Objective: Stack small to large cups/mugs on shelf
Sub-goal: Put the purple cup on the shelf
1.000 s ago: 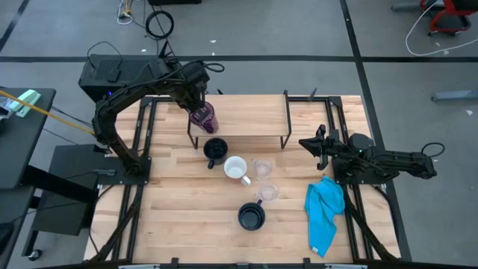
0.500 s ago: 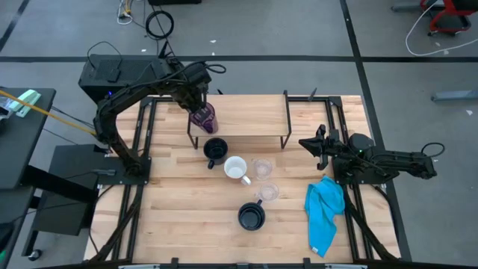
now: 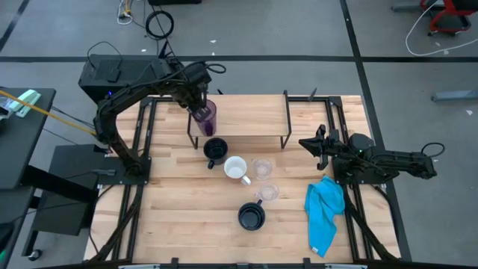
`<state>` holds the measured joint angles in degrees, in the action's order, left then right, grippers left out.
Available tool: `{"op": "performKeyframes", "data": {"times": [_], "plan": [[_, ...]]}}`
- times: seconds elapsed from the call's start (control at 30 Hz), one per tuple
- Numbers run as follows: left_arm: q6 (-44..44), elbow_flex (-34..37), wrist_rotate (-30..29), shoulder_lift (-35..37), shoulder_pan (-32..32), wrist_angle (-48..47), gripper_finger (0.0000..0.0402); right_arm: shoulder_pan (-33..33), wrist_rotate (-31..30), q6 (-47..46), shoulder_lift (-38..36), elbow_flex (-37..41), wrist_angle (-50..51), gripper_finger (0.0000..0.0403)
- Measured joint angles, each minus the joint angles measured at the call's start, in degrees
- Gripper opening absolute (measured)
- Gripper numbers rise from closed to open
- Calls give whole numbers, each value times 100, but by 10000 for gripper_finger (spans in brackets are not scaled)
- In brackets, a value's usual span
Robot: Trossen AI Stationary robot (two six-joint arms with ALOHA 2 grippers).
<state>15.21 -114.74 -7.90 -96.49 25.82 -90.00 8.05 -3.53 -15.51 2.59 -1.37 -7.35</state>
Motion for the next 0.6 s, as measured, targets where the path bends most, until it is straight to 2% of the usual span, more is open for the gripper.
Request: {"op": "performKeyframes", "data": {"times": [0.33,0.6], "plan": [[-137,0,-441,0,-1,0,128,0,0,2,0,0,0,29],[-108,0,-585,0,0,-2,129,0,0,2,0,0,0,29]]}}
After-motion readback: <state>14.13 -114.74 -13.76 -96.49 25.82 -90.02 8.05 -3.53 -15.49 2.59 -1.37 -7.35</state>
